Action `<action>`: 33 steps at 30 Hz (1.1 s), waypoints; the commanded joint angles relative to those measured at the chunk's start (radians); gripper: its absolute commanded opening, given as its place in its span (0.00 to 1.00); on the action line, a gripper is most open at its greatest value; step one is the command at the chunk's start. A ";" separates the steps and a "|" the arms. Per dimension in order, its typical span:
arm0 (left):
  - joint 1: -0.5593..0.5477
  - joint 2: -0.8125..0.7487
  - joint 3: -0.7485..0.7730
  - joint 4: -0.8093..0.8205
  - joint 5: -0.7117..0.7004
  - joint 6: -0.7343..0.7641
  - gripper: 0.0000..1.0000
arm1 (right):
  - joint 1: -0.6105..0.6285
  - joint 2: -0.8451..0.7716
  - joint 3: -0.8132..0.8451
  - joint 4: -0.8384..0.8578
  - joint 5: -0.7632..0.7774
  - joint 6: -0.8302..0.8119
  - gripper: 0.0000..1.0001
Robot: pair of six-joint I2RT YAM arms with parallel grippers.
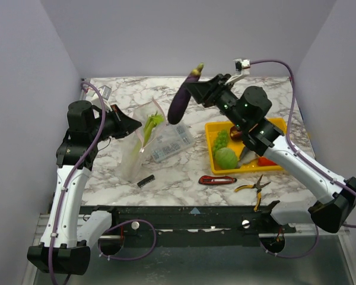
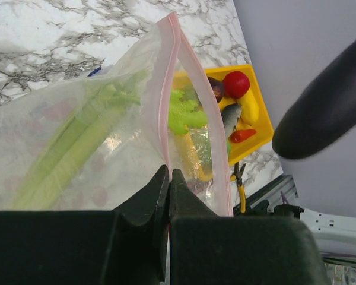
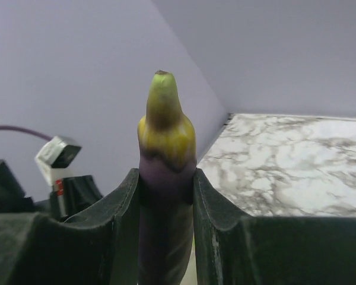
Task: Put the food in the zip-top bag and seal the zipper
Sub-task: Place the fake vegetable in the zipper food storage bag.
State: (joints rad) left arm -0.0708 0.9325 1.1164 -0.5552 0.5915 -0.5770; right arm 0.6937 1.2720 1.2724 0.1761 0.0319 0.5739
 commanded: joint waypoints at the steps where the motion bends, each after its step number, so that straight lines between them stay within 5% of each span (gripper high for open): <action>1: -0.004 -0.015 0.025 0.018 0.013 -0.009 0.00 | 0.144 0.080 0.094 0.086 0.053 -0.066 0.00; 7: -0.004 -0.027 0.029 0.019 0.009 -0.017 0.00 | 0.267 0.206 0.158 0.105 0.146 -0.111 0.01; 11: -0.005 -0.033 0.038 0.008 0.002 -0.018 0.00 | 0.348 0.255 0.153 0.130 0.345 -0.196 0.03; 17: -0.004 -0.058 0.039 0.003 -0.031 -0.029 0.00 | 0.354 0.274 0.134 0.103 0.525 -0.112 0.05; 31: -0.004 -0.055 0.024 0.035 -0.023 -0.065 0.00 | 0.370 0.337 0.184 0.055 0.575 -0.154 0.13; 33: -0.005 -0.054 0.027 0.037 -0.031 -0.071 0.00 | 0.387 0.336 0.175 0.040 0.570 -0.139 0.19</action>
State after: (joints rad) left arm -0.0723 0.8902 1.1202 -0.5591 0.5571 -0.6342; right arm 1.0554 1.5921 1.4189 0.2409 0.5613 0.4515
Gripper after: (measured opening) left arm 0.012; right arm 0.327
